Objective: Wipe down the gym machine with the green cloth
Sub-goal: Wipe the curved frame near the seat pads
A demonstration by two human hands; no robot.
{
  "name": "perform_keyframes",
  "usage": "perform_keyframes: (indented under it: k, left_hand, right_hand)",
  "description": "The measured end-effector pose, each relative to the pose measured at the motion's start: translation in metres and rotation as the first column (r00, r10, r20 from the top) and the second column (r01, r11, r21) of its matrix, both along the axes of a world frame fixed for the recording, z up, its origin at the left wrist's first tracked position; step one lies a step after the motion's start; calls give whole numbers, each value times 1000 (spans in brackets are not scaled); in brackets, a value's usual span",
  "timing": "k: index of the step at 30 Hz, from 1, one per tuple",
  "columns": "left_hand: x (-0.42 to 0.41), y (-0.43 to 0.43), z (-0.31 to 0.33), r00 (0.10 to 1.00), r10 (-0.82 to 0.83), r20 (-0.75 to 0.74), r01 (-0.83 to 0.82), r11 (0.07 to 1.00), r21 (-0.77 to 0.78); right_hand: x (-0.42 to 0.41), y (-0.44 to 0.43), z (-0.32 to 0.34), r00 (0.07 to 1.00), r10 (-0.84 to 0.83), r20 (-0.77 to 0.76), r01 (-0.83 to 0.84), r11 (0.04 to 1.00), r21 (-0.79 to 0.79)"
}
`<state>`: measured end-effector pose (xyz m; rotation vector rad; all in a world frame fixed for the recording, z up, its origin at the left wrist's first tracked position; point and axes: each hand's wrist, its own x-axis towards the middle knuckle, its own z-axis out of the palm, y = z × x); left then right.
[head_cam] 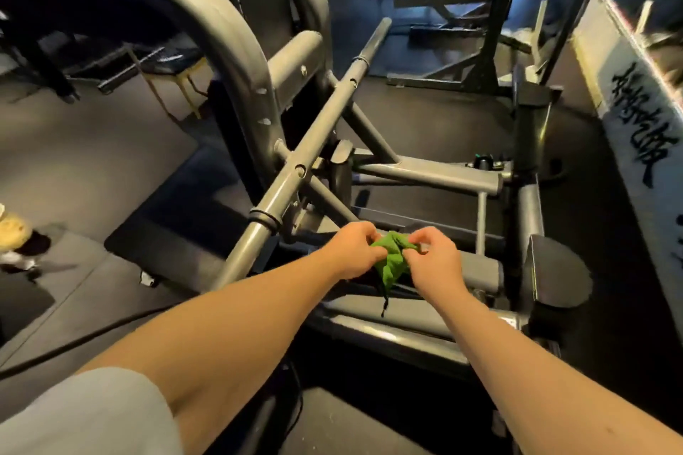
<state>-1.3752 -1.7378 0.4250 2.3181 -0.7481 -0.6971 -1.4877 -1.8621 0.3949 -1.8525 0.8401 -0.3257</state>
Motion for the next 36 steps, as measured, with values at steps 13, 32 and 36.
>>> perform_keyframes:
  k: [13, 32, 36]
  left_hand:
    - [93, 64, 96, 940, 328, -98, -341, 864, -371]
    - [259, 81, 123, 641, 762, 90, -630, 590, -504]
    - [265, 84, 121, 601, 780, 172, -631, 596, -496]
  right_hand:
    - [134, 50, 114, 909, 333, 250, -359, 931, 63]
    - [352, 46, 151, 880, 177, 440, -203, 979, 12]
    - [377, 59, 143, 839, 258, 479, -274, 961, -39]
